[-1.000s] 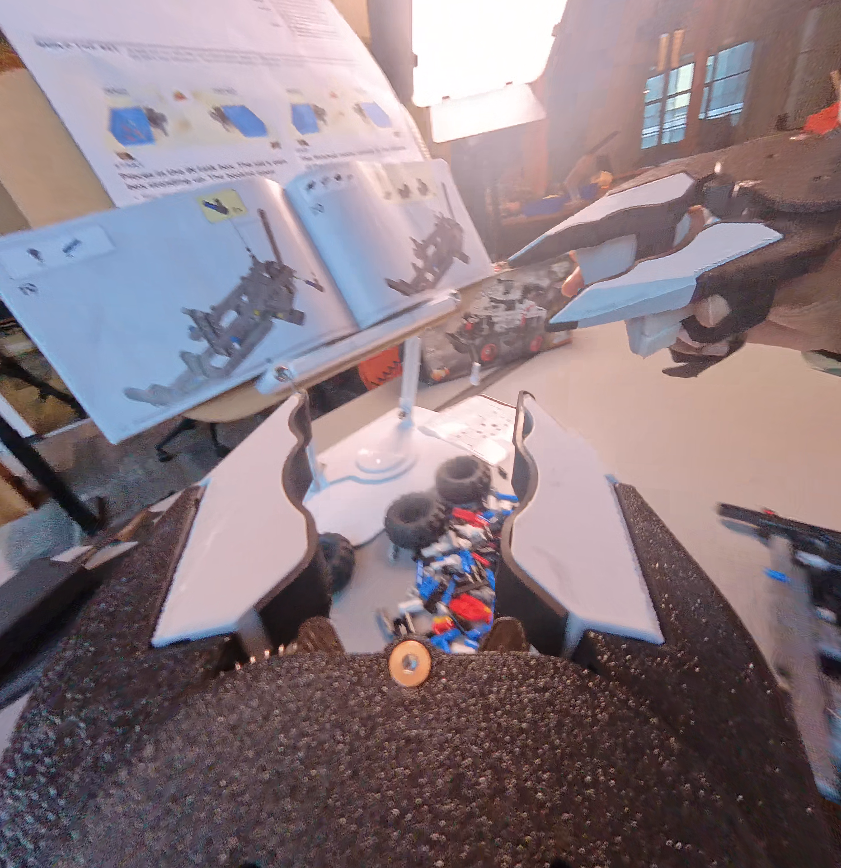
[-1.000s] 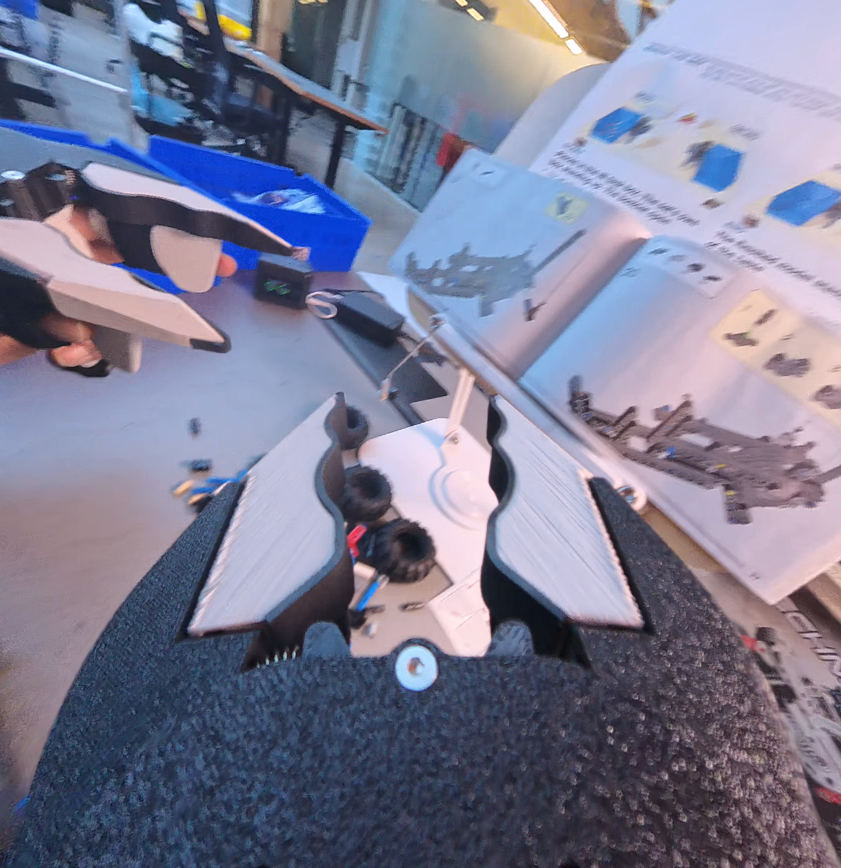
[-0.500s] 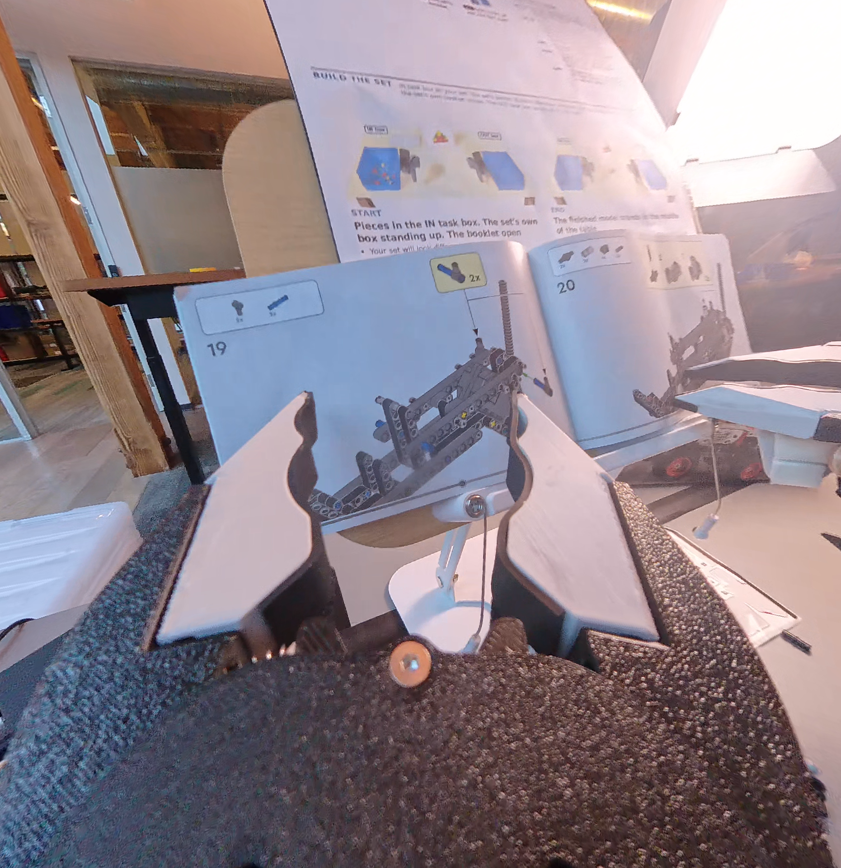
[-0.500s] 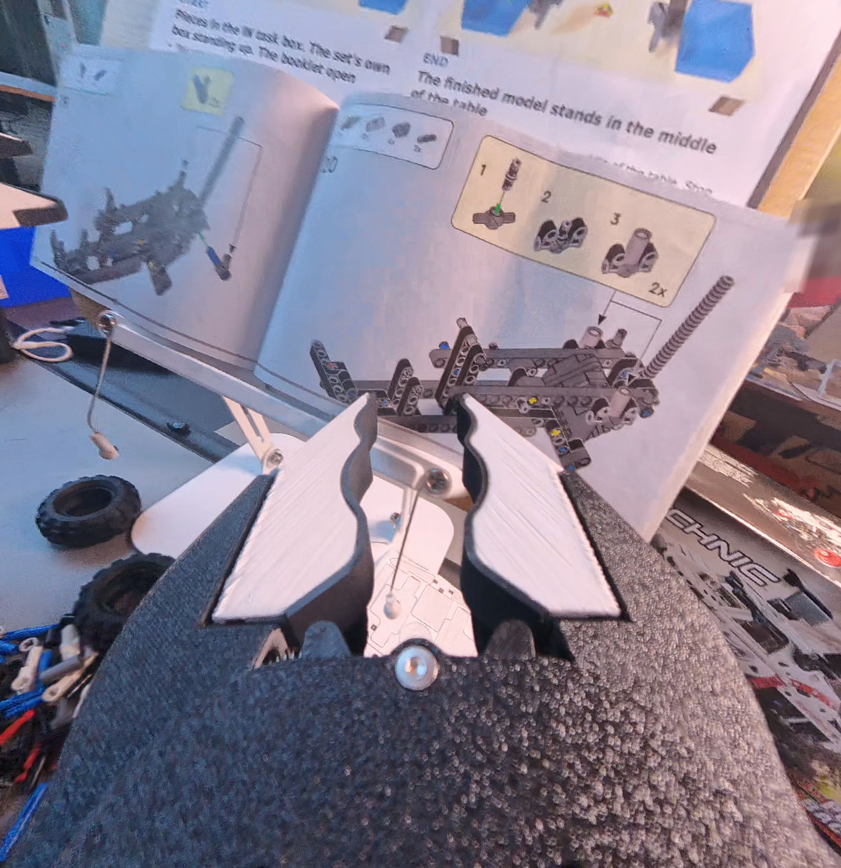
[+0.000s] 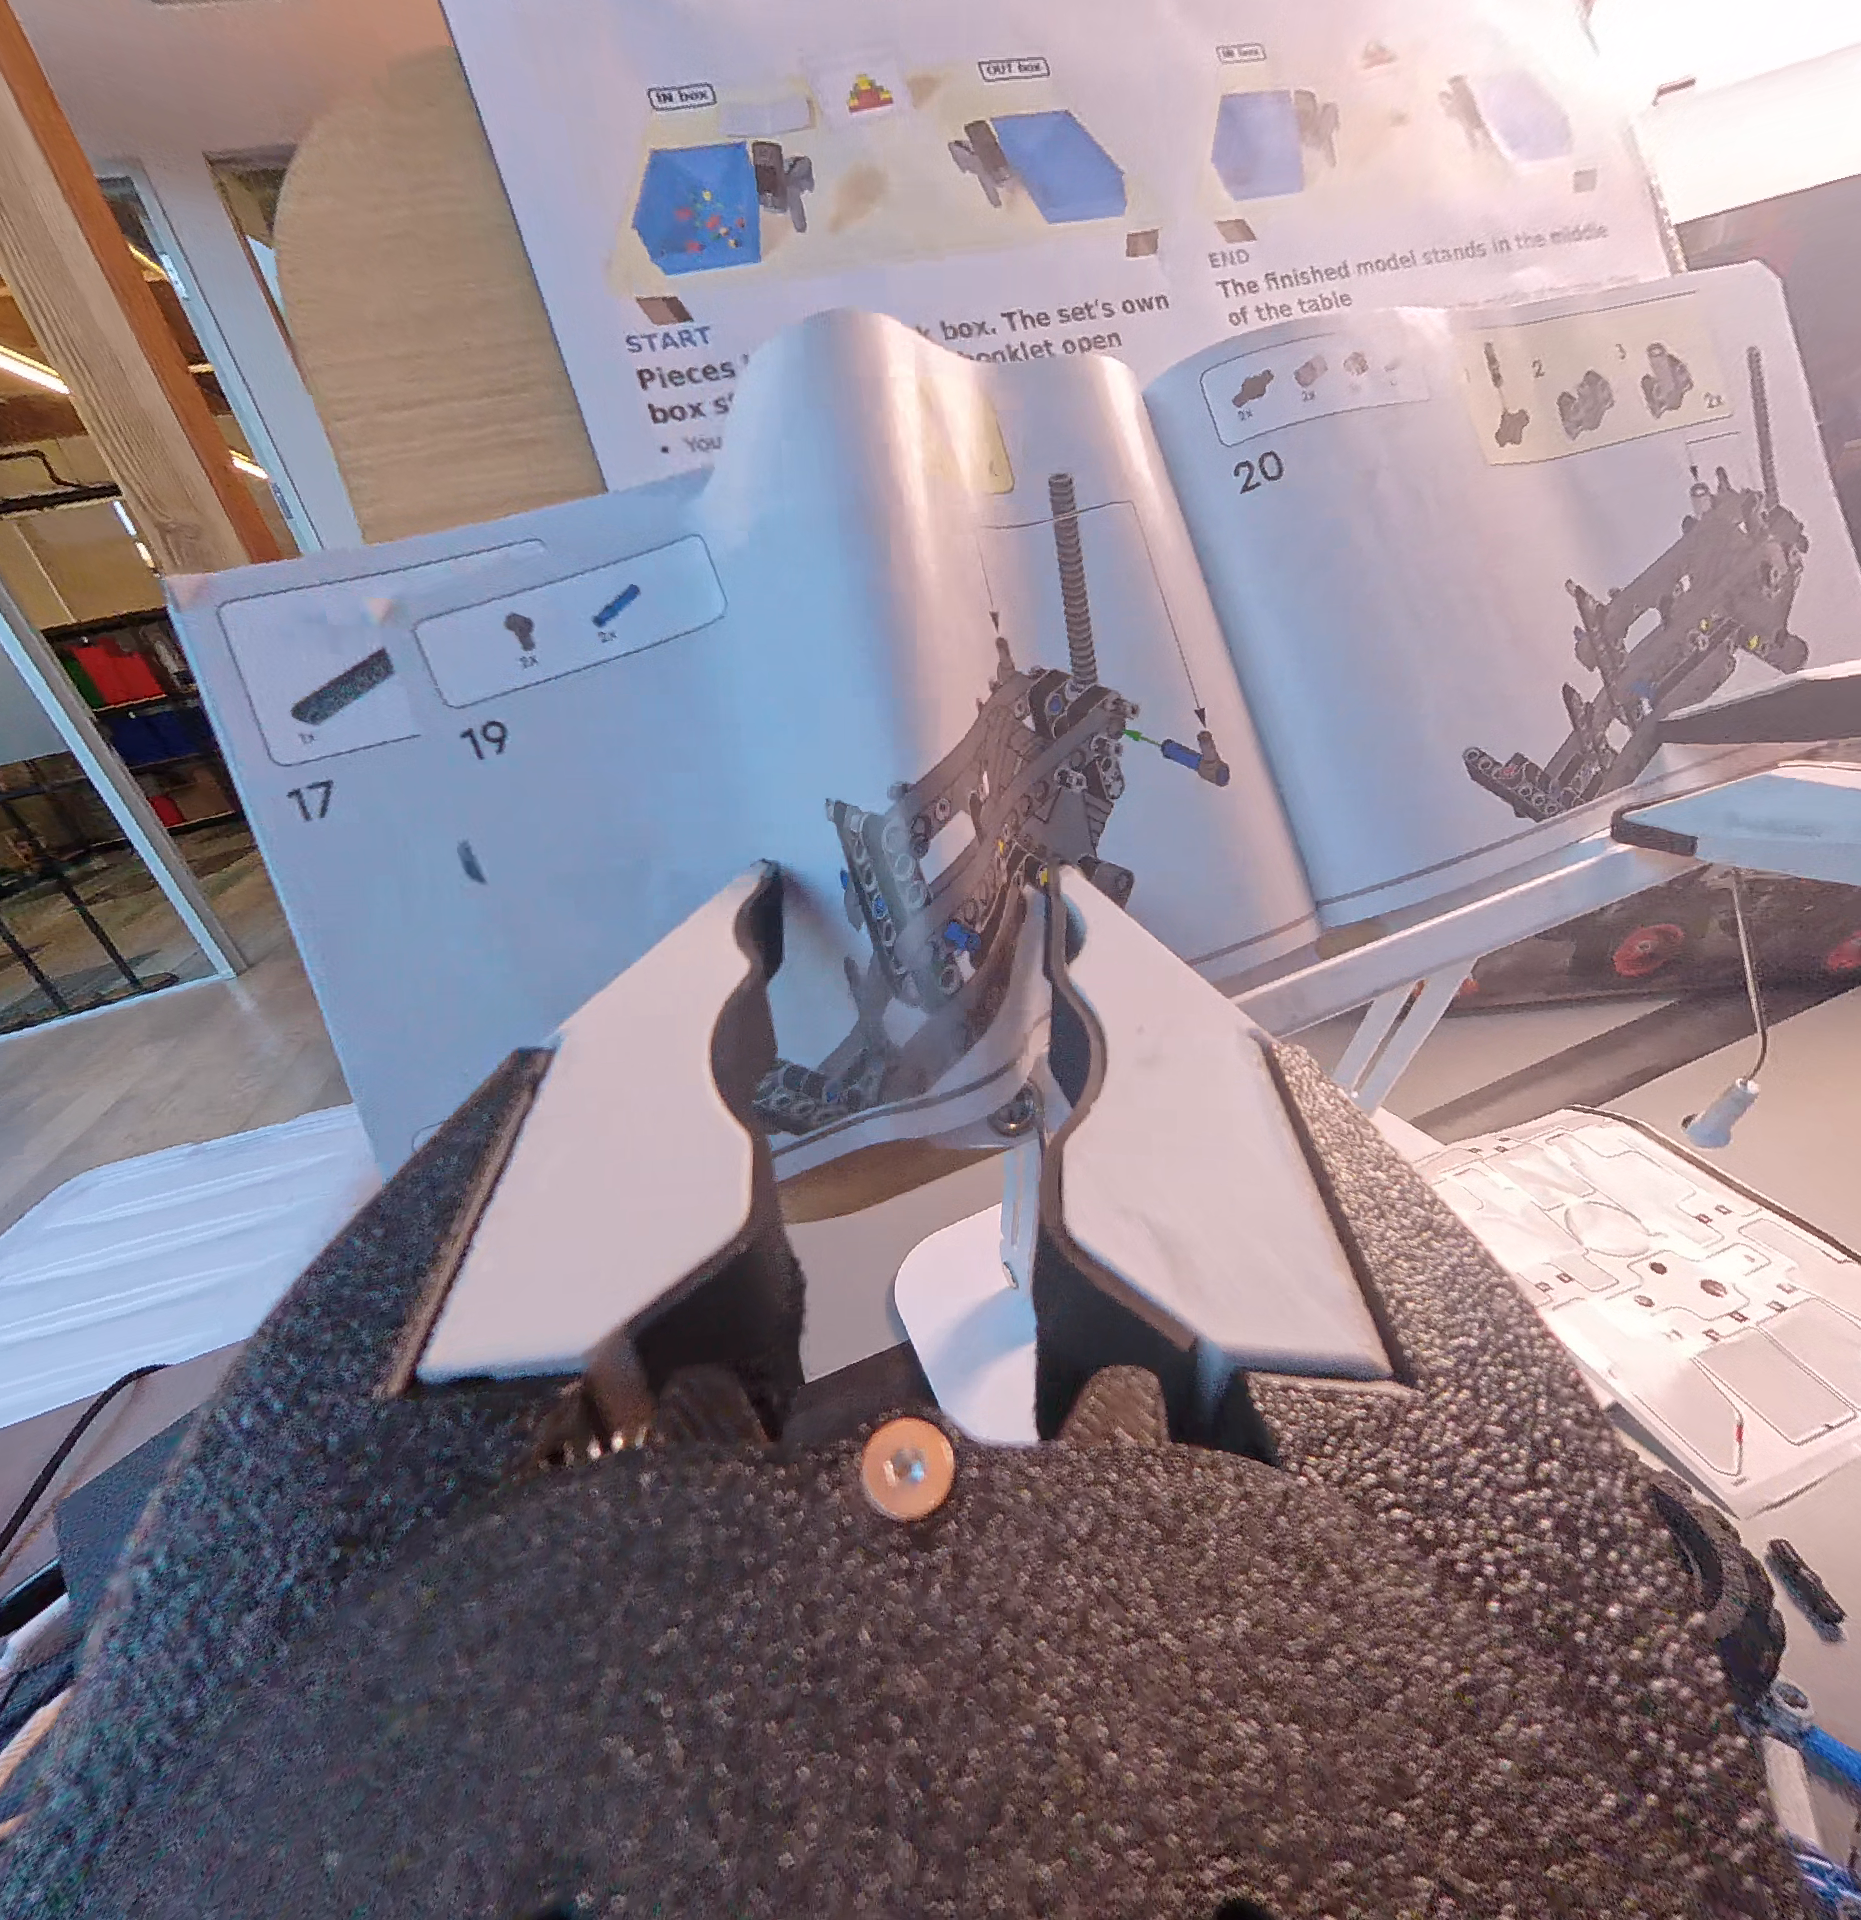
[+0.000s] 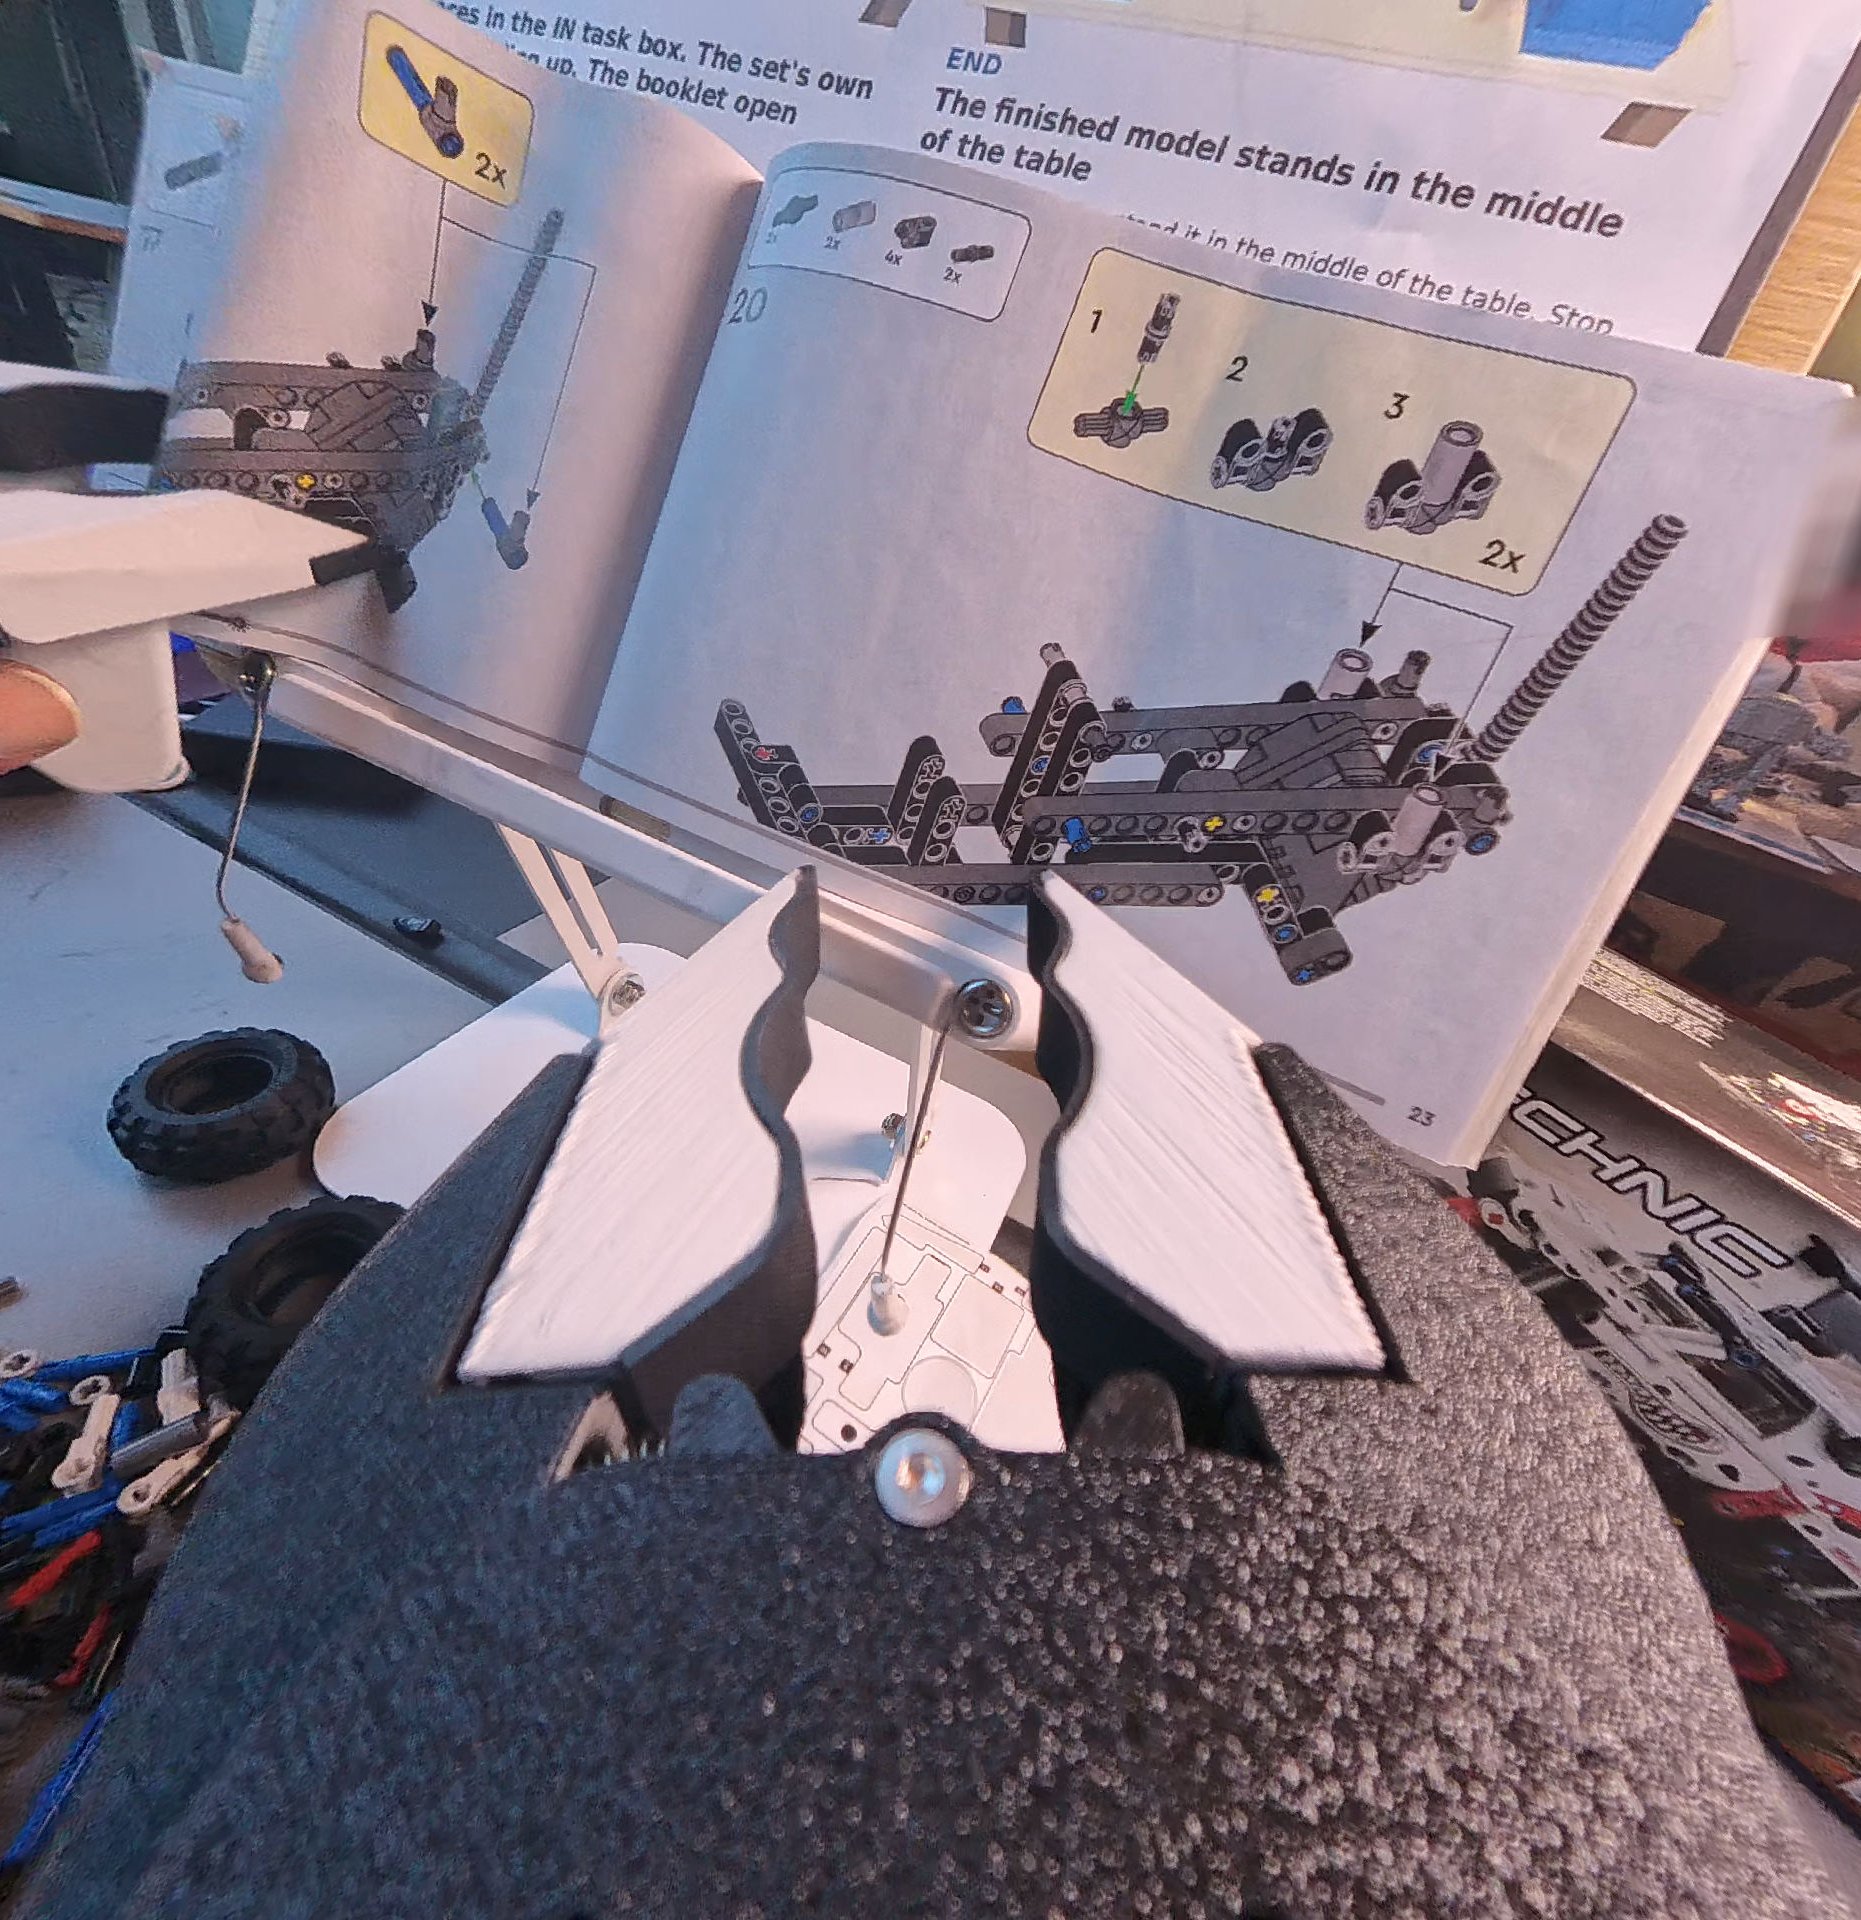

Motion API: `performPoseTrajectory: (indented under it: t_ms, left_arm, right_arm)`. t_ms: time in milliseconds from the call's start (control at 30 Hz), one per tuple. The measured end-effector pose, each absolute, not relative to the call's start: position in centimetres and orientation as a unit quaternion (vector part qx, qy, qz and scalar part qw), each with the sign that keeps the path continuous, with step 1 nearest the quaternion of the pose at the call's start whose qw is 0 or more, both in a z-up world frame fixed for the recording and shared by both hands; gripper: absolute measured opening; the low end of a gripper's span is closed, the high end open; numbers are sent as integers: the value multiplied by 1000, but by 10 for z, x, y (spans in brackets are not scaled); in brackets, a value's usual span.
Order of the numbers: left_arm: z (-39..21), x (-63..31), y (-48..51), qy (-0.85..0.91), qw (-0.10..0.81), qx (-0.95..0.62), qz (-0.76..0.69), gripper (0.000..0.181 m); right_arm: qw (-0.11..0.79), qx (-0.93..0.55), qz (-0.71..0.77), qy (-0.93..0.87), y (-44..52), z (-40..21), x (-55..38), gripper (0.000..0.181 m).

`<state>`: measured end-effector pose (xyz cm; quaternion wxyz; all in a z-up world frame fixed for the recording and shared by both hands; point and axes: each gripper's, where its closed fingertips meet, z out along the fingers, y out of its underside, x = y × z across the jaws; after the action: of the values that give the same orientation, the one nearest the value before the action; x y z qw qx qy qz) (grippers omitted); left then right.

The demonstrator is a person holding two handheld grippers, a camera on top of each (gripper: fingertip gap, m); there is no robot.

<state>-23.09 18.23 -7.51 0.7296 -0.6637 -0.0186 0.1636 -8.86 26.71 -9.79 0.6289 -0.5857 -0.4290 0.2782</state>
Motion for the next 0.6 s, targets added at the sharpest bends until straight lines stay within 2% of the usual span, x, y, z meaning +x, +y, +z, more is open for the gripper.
performPoseTrajectory:
  t_ms: [67,167,333,433,500,600]
  left_arm:
    - [-72,-224,182,-13,733,-665,144,35]
    - [-59,-204,181,5,749,-655,101,27]
    - [-37,-156,182,52,760,-648,-5,31]
    - [-27,-127,185,75,756,-645,-83,38]
    - [-22,-109,185,96,746,-646,-130,42]
    - [-11,-93,177,122,743,-635,-172,50]
  right_arm:
    - [629,-582,280,-433,264,-97,-90,40]
    - [635,-558,290,-448,251,-89,-95,43]
    - [661,-510,266,-482,227,-84,-110,62]
    - [664,-506,269,-480,218,-85,-126,81]
    - [674,-504,262,-473,217,-81,-133,82]
    - [689,-525,251,-431,232,-71,-126,68]
